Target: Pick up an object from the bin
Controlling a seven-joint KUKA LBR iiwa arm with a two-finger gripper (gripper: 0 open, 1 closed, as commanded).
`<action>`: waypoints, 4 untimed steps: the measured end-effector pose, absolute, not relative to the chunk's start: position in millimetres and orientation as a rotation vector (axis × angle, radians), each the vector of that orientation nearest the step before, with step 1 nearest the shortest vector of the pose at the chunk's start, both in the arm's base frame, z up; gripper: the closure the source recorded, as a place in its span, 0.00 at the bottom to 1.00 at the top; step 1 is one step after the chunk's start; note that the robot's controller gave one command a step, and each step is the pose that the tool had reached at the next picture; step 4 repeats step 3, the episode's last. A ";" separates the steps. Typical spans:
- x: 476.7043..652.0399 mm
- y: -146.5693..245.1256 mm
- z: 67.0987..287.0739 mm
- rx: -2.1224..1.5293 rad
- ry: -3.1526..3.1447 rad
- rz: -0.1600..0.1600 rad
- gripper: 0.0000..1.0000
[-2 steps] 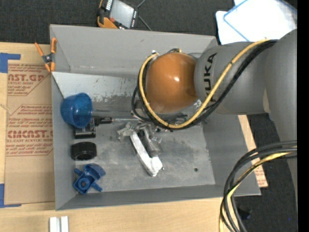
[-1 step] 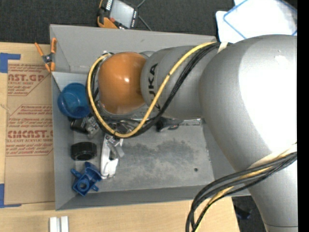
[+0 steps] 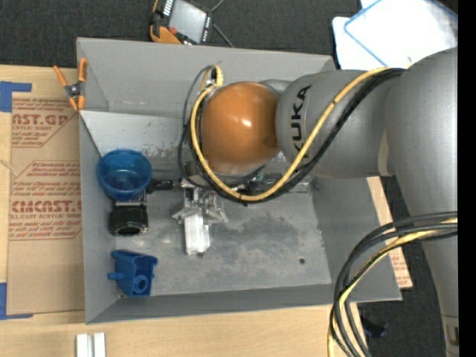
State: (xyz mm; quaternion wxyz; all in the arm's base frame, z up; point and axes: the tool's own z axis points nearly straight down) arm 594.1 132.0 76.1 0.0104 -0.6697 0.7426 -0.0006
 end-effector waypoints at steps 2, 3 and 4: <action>595.4 121.3 85.5 -2.094 2.312 0.001 1.00; 591.7 121.1 103.4 -2.102 2.320 0.012 1.00; 591.7 121.1 103.4 -2.102 2.320 0.012 1.00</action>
Offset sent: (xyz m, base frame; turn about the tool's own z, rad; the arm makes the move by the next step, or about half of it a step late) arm 0.0021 -0.0122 0.0106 -0.0066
